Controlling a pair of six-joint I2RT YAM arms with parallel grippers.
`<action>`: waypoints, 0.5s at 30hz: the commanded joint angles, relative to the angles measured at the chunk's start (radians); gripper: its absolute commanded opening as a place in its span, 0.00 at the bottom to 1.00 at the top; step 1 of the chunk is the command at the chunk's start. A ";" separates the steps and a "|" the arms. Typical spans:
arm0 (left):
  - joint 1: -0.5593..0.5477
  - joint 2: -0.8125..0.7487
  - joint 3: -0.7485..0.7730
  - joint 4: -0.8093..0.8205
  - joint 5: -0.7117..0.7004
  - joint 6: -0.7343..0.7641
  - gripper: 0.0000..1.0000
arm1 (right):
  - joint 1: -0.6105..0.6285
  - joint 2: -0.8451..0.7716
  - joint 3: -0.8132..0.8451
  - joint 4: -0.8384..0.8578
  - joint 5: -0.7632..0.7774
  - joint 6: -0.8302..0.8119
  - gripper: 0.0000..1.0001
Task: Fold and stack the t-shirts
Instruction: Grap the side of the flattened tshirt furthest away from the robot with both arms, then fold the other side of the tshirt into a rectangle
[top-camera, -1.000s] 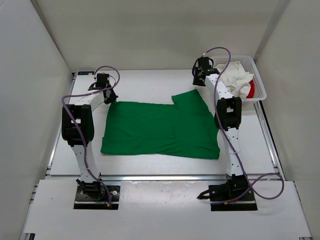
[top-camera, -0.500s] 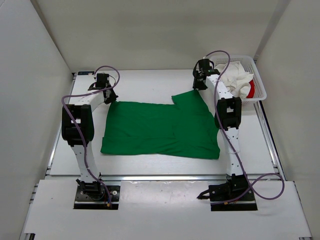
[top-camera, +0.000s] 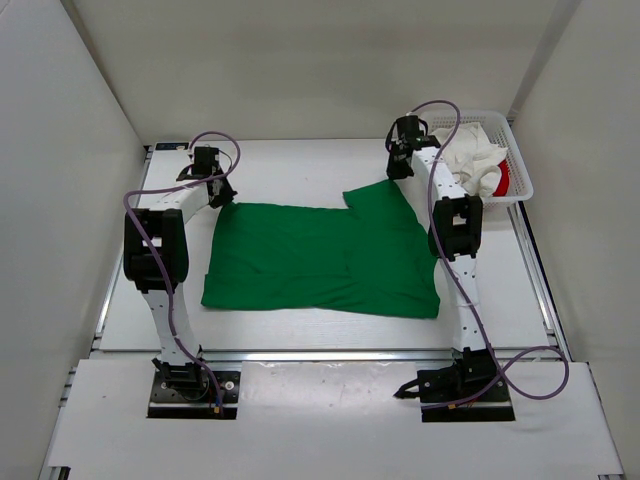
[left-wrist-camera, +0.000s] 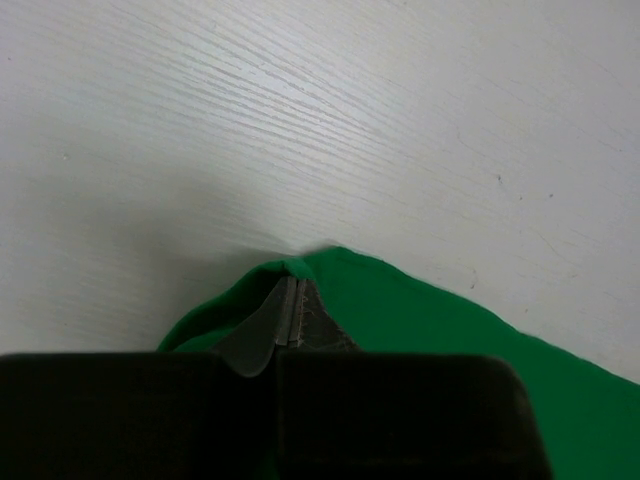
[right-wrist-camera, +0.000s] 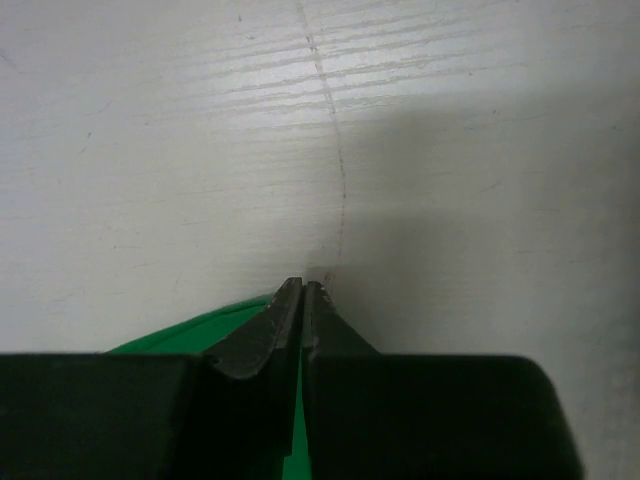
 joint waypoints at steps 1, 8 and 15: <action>0.007 -0.049 0.018 0.009 0.019 -0.004 0.00 | 0.005 -0.023 0.088 -0.089 0.010 -0.006 0.00; 0.018 -0.118 -0.048 0.035 0.051 -0.030 0.00 | 0.005 -0.164 0.079 -0.296 -0.037 -0.023 0.00; 0.045 -0.198 -0.116 0.066 0.095 -0.070 0.00 | 0.036 -0.776 -0.867 0.208 -0.062 0.018 0.00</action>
